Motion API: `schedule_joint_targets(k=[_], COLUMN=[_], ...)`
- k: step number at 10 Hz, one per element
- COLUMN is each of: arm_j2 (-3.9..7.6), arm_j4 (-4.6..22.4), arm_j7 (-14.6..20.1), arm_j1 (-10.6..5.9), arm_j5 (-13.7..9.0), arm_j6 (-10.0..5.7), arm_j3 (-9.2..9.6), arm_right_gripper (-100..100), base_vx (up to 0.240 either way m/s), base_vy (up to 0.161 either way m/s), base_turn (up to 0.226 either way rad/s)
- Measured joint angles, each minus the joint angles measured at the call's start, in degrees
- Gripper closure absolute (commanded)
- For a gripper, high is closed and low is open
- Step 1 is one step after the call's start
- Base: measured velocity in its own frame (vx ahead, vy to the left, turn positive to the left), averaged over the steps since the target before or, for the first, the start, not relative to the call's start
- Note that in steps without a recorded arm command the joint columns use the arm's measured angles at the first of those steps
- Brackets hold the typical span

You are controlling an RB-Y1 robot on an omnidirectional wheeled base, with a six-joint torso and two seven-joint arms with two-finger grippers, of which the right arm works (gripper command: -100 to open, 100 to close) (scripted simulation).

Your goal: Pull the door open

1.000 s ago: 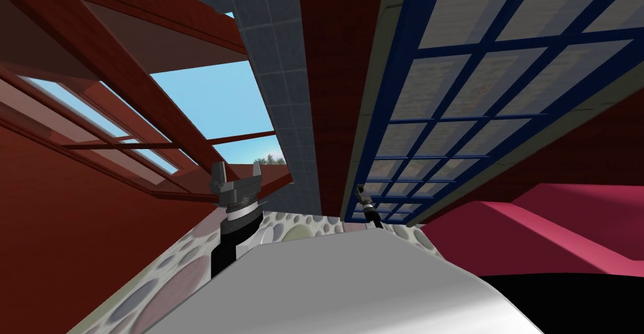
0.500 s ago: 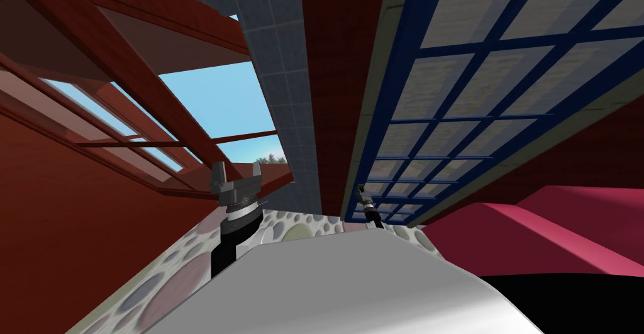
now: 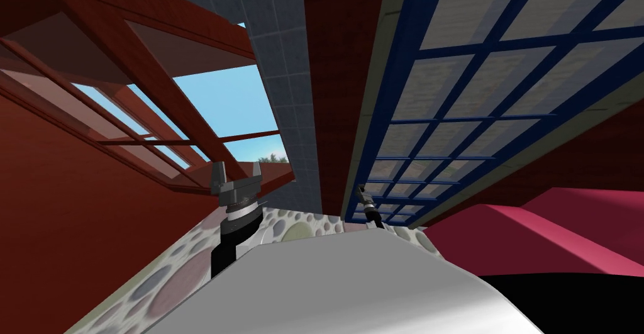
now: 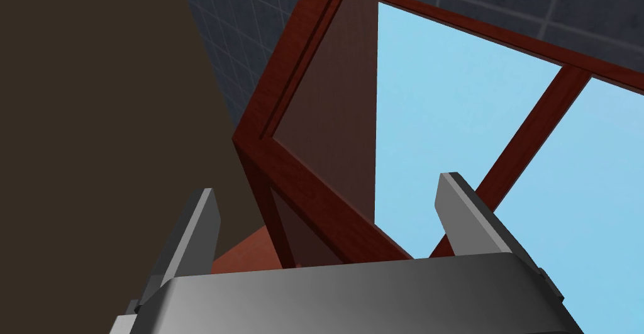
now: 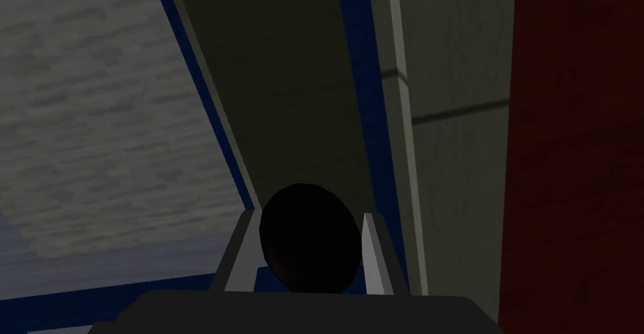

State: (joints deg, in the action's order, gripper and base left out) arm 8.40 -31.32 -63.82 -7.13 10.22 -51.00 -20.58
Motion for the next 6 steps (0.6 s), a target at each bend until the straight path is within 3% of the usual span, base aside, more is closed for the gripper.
schedule_joint_targets(k=[2,6], arm_j2=[-0.07,0.1], arm_j4=[-1.6,-1.9], arm_j7=[3.1,8.2], arm_j1=[0.79,0.95], arm_j5=[-0.7,-2.0], arm_j6=[0.73,0.83], arm_j3=[0.5,1.1], arm_right_gripper=[100,100], base_vx=[-0.027,-0.024], base_vy=[-0.008,-0.009], base_turn=[0.032,0.039])
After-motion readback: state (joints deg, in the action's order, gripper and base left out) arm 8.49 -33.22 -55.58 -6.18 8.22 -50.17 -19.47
